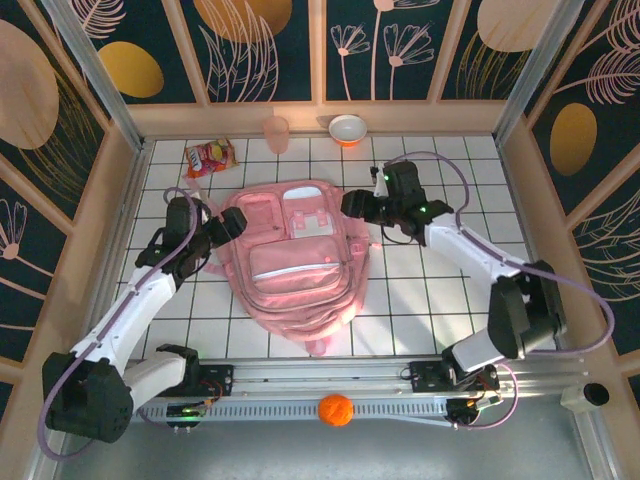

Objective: Pack books, pencil case, and school supplies into a backpack

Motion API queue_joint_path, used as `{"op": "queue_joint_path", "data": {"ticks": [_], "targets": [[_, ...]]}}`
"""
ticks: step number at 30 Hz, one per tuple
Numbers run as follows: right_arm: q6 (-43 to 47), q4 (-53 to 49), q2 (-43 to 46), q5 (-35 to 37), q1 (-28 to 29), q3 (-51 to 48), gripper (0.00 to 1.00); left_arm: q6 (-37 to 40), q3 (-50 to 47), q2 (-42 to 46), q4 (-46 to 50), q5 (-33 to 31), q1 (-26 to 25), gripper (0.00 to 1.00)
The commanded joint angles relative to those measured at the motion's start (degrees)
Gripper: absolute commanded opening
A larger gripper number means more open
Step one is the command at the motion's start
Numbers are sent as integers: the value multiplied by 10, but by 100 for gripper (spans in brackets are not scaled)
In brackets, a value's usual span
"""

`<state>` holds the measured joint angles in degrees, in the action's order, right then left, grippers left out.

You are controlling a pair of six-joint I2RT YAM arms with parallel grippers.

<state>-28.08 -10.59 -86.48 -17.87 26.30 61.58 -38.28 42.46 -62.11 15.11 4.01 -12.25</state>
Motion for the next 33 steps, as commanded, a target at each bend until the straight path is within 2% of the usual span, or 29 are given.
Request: {"op": "queue_joint_path", "data": {"ticks": [1, 5, 7, 12, 20, 27, 33], "targets": [[-19, -54, -61, 34, -16, 36, 63, -16, -23, -18, -14, 14, 10, 85], [-40, -49, -111, 50, -23, 20, 64, 4, -36, -61, -50, 5, 10, 75], [-46, -28, -130, 31, -23, 6, 62, 13, -47, -85, -79, 19, 9, 65], [-70, 32, -154, 5, -22, -38, 52, 12, -71, -144, -144, 67, 2, 44], [-84, 52, -127, 19, -35, -91, 39, -15, -40, -222, -203, 35, -85, 41], [-89, 52, -53, 27, -89, -155, 39, -32, 22, -283, -221, 20, -129, 41], [-70, 39, -22, 36, -127, -159, 39, -36, 67, -311, -228, 20, -150, 42]]}}
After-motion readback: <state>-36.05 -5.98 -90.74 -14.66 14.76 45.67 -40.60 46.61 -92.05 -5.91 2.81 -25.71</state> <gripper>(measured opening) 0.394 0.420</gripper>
